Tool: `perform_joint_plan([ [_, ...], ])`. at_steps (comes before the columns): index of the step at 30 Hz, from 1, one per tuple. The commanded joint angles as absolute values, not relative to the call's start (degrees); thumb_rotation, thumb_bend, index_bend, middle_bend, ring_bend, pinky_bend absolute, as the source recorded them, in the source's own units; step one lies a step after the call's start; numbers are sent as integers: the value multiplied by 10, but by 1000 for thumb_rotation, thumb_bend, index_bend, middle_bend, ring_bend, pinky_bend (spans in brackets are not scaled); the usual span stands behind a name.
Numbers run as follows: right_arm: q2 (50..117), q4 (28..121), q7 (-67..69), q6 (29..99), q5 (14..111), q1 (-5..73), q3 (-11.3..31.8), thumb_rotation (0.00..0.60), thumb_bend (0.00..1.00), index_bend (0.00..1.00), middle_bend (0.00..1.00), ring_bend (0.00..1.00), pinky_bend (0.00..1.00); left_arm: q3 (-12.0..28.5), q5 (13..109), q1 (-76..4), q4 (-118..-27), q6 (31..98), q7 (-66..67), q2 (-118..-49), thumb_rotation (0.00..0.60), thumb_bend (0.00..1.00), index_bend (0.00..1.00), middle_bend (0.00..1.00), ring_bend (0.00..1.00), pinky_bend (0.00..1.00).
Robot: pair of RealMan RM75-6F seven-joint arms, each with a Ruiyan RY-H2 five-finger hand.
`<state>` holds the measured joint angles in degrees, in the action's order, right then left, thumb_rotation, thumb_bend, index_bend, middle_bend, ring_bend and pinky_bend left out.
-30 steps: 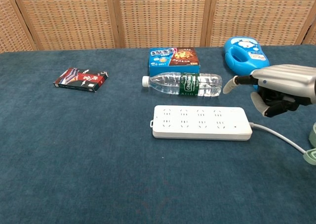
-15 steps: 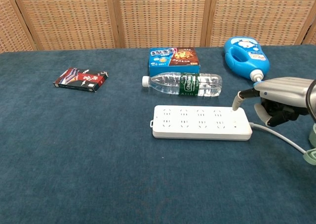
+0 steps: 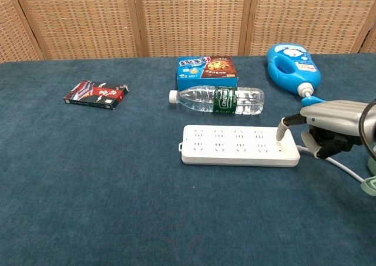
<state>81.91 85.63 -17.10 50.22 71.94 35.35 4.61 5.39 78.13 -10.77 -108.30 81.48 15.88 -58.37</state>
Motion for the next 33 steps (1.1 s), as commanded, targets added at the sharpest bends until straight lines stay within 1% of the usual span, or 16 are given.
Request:
perform_joint_plan([
  [1, 818, 857, -172, 501, 715, 355, 46, 600, 847, 272, 1000, 978, 1000, 54, 782, -107, -1083, 816, 158, -584, 600, 0, 0, 0, 0, 0],
  [25, 830, 852, -219, 482, 670, 373, 35, 600, 846, 274, 1000, 978, 1000, 54, 779, -109, -1081, 814, 161, -586, 600, 0, 0, 0, 0, 0],
  [30, 828, 864, -206, 508, 685, 369, 43, 600, 846, 277, 1000, 977, 1000, 55, 778, -109, -1081, 814, 161, -586, 600, 0, 0, 0, 0, 0],
  [33, 809, 894, -174, 550, 721, 360, 56, 600, 846, 280, 1000, 978, 1000, 55, 777, -109, -1081, 813, 161, -585, 600, 0, 0, 0, 0, 0],
])
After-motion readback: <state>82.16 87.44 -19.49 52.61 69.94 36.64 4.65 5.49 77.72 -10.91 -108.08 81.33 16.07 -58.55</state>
